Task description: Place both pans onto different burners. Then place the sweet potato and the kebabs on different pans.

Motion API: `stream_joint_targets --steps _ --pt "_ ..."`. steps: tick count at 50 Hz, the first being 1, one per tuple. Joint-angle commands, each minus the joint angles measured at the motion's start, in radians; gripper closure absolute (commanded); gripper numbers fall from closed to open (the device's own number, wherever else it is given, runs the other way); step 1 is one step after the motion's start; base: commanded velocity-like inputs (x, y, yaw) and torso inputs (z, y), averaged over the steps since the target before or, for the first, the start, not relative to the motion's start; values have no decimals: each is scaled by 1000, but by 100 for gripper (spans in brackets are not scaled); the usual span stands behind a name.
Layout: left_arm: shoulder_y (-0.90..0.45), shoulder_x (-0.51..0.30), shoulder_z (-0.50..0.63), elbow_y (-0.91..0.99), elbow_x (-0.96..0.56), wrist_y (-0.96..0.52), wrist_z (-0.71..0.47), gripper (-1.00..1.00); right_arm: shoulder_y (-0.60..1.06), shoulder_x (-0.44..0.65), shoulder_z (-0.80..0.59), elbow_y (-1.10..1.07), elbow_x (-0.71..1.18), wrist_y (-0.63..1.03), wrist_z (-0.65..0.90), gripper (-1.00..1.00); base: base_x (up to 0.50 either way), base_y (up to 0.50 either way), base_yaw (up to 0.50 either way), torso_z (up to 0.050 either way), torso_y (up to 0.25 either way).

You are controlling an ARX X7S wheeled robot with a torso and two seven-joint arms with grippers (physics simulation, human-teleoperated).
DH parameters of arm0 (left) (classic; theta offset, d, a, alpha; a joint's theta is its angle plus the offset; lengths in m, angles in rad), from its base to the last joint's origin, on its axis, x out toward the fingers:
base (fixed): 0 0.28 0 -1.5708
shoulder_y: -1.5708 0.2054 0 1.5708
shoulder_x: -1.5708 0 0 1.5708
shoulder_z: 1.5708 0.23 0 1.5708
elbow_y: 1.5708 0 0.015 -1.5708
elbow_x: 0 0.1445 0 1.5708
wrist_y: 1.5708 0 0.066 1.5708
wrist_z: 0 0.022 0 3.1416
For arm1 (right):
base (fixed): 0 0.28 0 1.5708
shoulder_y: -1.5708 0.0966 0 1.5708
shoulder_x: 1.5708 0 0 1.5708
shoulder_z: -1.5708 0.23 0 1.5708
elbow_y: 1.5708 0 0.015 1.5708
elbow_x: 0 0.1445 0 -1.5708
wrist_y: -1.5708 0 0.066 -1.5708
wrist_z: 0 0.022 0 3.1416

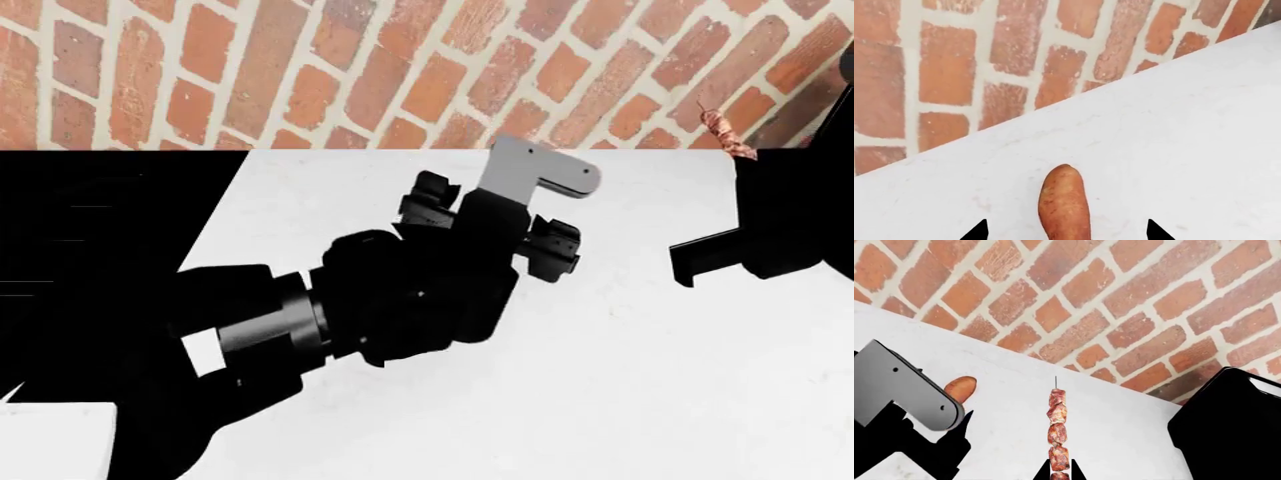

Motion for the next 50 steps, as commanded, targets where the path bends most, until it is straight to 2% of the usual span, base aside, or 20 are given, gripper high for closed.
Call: stream_joint_targets --steps 1,9,14,20,36,50 --pt "8 1 7 25 50 60 13 -100 -6 5 3 -4 -15 -1 -7 100 0 0 0 0 0" --pt "20 1 4 24 99 87 40 -100 -17 12 4 -10 -23 -8 -13 100 0 0 0 0 0" --pt "12 1 5 17 189 127 40 -100 -27 17 3 -16 -31 -12 -18 100 0 0 0 0 0" --pt "-7 1 2 20 203 127 44 -100 -34 23 2 -20 -34 -12 -23 100 0 0 0 0 0" --pt "21 1 1 -2 198 144 71 -100 -44 31 1 -25 -41 -13 -29 100 0 0 0 0 0" --pt "28 1 5 -13 105 142 70 -100 -26 27 5 -21 -26 -5 -20 100 0 0 0 0 1"
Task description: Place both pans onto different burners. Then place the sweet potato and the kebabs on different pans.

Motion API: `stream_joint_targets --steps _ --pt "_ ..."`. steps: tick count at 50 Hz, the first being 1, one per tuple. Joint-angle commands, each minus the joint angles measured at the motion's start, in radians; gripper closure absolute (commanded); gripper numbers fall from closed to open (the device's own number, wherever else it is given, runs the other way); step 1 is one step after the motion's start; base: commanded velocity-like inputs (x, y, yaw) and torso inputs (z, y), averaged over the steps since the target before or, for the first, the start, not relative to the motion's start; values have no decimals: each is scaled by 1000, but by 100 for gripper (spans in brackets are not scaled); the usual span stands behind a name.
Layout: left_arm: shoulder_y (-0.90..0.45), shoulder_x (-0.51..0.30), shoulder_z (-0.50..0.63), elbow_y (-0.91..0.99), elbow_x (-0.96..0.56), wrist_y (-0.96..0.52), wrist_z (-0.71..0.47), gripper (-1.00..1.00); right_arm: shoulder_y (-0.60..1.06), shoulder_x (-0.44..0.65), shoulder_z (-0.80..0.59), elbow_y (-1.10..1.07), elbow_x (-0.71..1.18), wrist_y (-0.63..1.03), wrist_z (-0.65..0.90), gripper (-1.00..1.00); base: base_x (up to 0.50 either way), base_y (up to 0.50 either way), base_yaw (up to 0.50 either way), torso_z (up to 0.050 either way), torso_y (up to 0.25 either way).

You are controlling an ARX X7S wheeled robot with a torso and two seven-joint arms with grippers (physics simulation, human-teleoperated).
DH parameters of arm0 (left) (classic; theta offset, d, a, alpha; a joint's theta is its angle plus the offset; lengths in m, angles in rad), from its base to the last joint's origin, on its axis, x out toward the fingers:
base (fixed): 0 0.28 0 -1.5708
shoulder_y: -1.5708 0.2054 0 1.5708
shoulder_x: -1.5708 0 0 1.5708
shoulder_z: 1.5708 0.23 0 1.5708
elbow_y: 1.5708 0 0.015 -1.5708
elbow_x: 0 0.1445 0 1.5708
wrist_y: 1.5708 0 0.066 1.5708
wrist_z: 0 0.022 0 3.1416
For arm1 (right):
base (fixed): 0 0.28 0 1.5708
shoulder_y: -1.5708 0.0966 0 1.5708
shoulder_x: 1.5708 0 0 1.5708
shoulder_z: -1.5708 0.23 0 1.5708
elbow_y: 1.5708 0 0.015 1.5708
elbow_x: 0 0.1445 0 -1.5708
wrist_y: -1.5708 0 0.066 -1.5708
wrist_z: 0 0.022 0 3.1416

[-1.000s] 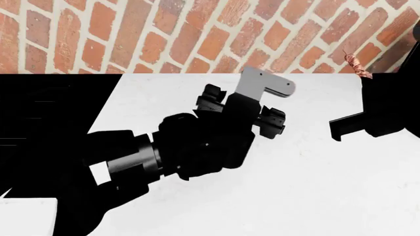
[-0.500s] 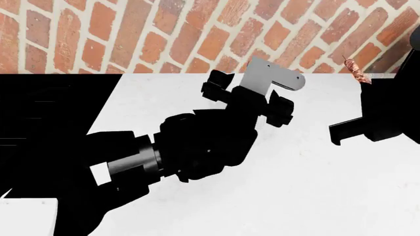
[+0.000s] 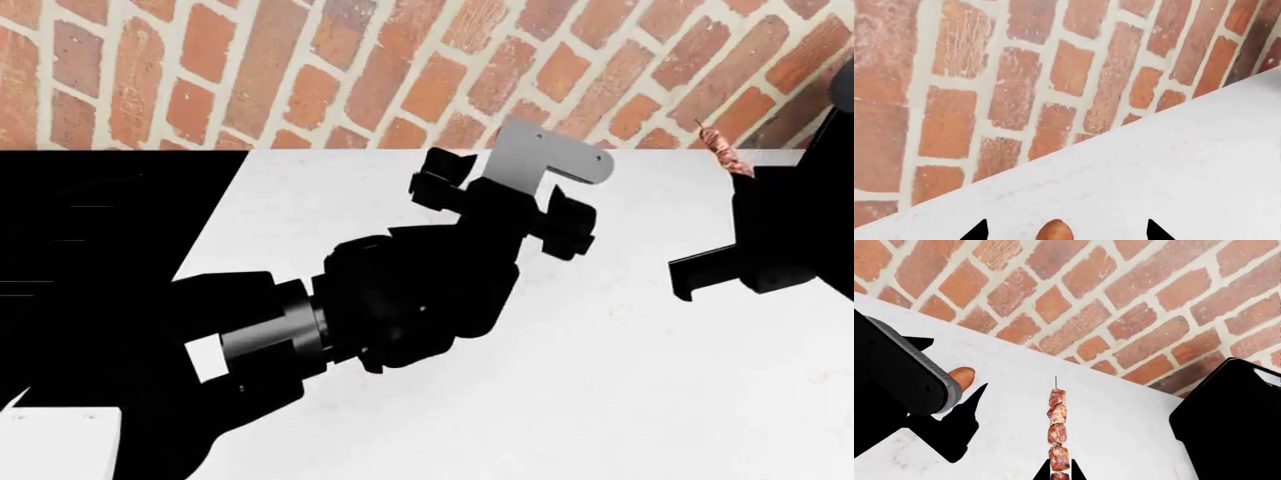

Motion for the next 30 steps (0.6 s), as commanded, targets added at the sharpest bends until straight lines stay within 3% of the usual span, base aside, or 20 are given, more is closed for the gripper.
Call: stream_joint_targets --steps 1,30 --pt "10 0 3 -7 -46 -5 3 -100 21 0 6 3 11 11 8 100 0 0 0 0 0" --pt "-24 0 4 -15 -85 -31 -31 -100 26 8 6 -1 19 15 17 100 0 0 0 0 -26"
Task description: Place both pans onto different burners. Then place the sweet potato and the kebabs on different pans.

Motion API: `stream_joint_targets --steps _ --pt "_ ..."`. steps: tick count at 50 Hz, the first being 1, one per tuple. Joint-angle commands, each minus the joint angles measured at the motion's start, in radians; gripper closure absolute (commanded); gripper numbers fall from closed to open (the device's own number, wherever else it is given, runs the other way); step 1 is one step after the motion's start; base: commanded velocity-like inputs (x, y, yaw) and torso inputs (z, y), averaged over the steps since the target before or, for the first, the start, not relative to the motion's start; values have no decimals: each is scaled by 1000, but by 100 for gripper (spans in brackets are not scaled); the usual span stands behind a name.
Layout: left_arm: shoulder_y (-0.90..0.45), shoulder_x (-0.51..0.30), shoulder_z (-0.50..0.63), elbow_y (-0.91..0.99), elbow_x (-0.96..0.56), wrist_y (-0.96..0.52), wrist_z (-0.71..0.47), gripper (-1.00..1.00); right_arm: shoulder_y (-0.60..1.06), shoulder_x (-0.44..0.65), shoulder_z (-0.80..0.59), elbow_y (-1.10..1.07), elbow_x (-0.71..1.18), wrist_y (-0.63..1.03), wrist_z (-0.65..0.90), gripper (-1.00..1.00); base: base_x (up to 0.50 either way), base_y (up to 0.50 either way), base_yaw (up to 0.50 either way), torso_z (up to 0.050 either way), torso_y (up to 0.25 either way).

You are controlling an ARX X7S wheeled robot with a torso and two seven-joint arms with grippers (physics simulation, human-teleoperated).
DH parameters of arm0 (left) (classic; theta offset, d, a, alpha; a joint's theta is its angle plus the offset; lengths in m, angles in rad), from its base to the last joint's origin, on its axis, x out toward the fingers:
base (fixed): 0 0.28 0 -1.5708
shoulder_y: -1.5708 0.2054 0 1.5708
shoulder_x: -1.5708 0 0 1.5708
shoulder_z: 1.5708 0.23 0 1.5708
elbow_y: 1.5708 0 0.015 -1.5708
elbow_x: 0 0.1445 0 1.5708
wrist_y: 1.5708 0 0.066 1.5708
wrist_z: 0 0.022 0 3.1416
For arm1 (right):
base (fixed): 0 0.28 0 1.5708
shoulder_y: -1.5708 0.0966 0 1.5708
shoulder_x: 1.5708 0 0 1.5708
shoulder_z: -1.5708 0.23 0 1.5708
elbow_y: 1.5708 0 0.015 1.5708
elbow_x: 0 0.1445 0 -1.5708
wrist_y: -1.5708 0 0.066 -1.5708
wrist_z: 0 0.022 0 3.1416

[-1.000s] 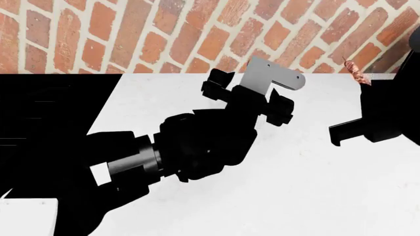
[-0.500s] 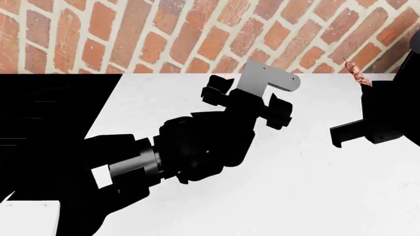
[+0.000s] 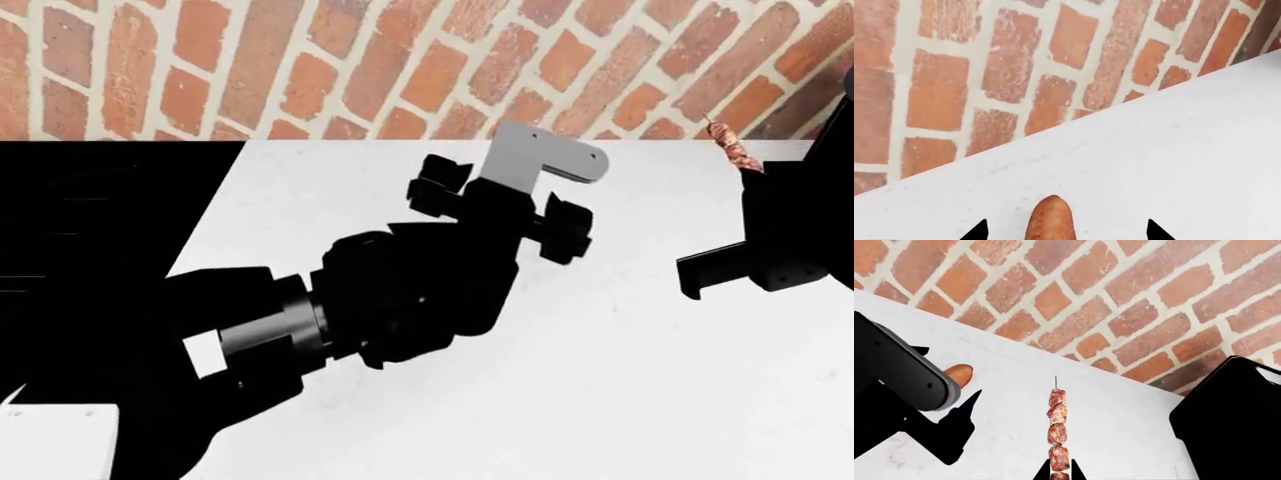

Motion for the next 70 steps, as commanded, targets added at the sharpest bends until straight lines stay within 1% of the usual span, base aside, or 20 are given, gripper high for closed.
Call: stream_joint_targets --steps 1,6,36,51,59,70 --pt "-10 0 -1 -17 -13 4 -27 -100 3 5 3 -2 -3 2 1 100 0 0 0 0 -164" --pt "-10 0 1 -29 -20 3 -37 -100 0 4 2 -1 -8 1 0 100 0 0 0 0 -189" --pt "-4 0 1 0 -3 -35 -18 -100 -14 8 2 -9 -19 -6 -6 100 0 0 0 0 -28" --pt "-2 0 1 -9 -17 -50 -44 -100 -21 15 3 -13 -24 -8 -10 100 0 0 0 0 -25" --pt "4 0 1 -6 22 -117 -66 -100 -33 17 2 -17 -36 -12 -19 100 0 0 0 0 0" --pt "16 0 -1 -4 41 -154 -72 -100 -37 19 2 -18 -40 -10 -22 100 0 0 0 0 0"
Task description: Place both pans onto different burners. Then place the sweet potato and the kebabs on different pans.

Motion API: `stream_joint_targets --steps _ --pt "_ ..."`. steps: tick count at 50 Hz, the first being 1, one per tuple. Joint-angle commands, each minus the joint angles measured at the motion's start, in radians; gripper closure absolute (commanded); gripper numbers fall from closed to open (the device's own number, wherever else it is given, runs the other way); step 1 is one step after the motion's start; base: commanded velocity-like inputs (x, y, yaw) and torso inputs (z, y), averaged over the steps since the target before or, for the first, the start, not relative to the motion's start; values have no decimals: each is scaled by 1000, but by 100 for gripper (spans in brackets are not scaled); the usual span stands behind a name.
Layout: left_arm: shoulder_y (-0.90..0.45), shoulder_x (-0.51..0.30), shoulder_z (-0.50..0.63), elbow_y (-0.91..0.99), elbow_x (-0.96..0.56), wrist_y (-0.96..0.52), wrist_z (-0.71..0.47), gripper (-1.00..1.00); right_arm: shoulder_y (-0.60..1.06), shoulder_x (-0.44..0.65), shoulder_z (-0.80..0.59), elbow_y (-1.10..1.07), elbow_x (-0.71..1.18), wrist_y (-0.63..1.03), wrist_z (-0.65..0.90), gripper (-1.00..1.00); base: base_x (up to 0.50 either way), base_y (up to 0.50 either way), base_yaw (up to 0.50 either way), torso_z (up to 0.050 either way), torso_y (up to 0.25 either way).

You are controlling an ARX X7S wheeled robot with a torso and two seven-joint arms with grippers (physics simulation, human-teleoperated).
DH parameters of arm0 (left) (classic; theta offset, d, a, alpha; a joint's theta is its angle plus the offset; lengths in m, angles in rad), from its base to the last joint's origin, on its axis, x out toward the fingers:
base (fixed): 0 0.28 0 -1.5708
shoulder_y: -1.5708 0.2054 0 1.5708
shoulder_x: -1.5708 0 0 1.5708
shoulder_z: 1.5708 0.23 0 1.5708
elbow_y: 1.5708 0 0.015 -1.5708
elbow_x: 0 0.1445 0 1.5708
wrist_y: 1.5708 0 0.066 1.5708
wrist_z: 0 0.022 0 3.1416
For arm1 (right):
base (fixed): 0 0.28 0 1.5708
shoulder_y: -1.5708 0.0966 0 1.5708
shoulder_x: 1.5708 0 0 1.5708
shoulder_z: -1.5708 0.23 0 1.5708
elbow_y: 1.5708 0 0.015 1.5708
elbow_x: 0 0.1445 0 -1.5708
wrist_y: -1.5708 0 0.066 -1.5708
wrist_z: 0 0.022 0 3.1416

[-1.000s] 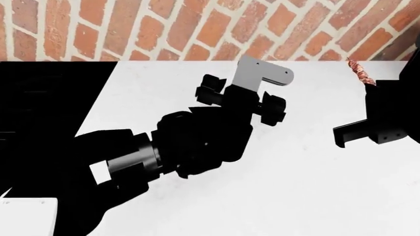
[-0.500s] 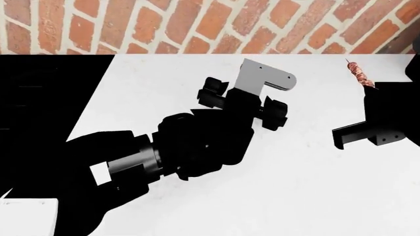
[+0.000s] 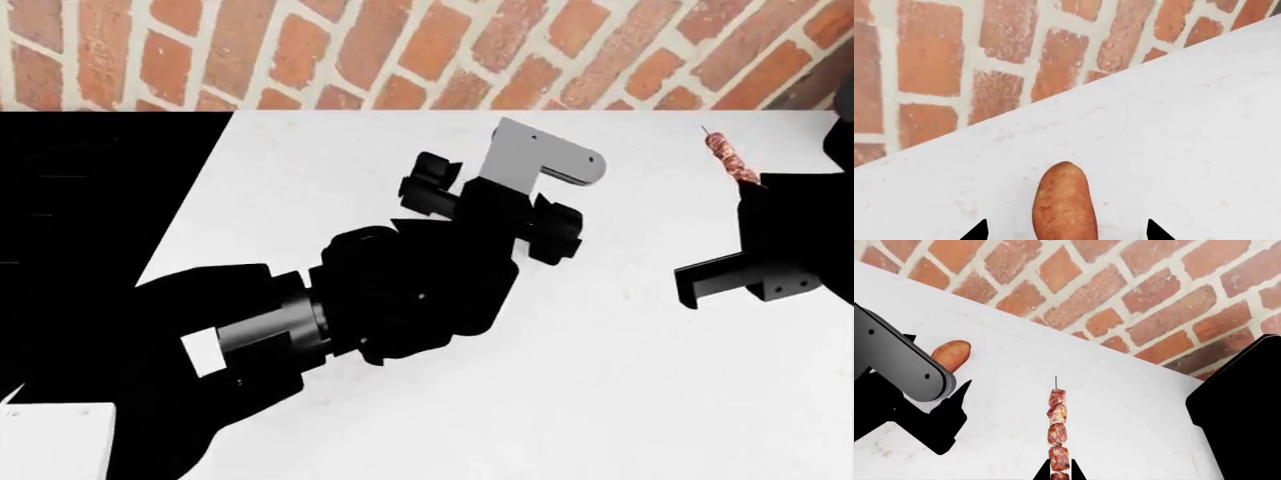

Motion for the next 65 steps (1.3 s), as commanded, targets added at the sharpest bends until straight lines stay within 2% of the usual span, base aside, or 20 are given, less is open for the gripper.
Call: stream_joint_targets --steps 1,15,16,47,65 --pt "24 0 25 -11 12 -74 -17 -100 1 0 1 1 -10 4 -4 100 0 0 0 0 0" --pt "51 0 23 -6 19 -110 0 -100 -1 -2 -1 -1 -9 5 -1 100 0 0 0 0 -1" --pt "53 0 24 -6 16 -108 0 100 -1 -2 -1 -1 -9 5 -1 100 0 0 0 0 -11" --pt "41 0 25 -26 -16 -80 -36 100 1 -9 -3 1 -3 8 6 100 0 0 0 -1 -3" --pt "-109 0 27 65 -105 -90 -146 100 40 -23 -3 13 32 23 35 100 0 0 0 0 -1"
